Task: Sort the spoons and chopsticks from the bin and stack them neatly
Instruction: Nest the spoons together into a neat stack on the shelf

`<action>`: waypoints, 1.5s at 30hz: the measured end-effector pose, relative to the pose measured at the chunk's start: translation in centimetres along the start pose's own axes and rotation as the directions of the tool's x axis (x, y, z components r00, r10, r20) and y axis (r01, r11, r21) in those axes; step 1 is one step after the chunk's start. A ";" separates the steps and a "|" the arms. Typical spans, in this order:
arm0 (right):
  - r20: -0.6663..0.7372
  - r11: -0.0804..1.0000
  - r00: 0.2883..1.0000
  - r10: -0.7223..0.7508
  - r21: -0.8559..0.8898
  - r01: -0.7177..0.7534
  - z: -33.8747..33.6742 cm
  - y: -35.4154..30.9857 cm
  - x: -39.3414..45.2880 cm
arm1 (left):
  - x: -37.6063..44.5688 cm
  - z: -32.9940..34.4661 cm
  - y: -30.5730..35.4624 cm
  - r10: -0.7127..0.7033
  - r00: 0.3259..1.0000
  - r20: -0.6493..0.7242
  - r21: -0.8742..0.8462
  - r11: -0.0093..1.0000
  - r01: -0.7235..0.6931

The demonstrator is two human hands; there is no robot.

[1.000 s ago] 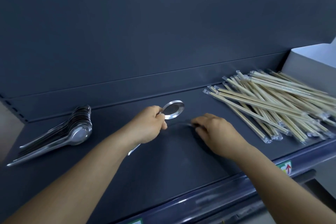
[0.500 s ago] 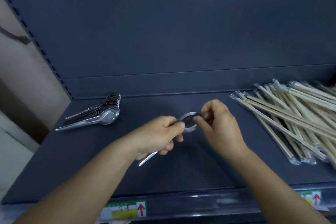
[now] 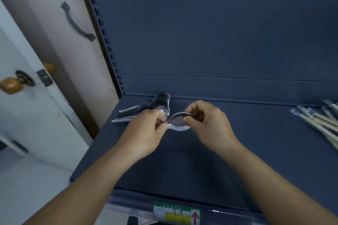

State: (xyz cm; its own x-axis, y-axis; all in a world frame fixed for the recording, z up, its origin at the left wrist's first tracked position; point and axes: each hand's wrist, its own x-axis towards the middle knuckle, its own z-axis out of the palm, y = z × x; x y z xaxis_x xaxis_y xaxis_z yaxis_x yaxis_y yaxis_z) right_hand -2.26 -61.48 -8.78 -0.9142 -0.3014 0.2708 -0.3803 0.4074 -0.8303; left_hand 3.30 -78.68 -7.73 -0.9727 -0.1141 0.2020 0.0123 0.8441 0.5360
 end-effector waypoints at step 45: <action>0.088 0.987 0.995 0.046 -0.160 -0.032 1.3 2.4 3.5 | 6.4 4.8 -2.4 0.317 0.936 0.152 0.230 0.910 -0.345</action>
State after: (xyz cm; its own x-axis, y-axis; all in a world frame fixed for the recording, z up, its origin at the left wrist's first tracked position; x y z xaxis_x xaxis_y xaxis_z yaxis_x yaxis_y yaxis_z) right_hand -6.17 -62.65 -10.52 -0.9149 -0.3572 0.1879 -0.3685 0.5494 -0.7499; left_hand -4.10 -78.93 -11.68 -0.9421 0.2399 0.2343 0.2935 0.9279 0.2300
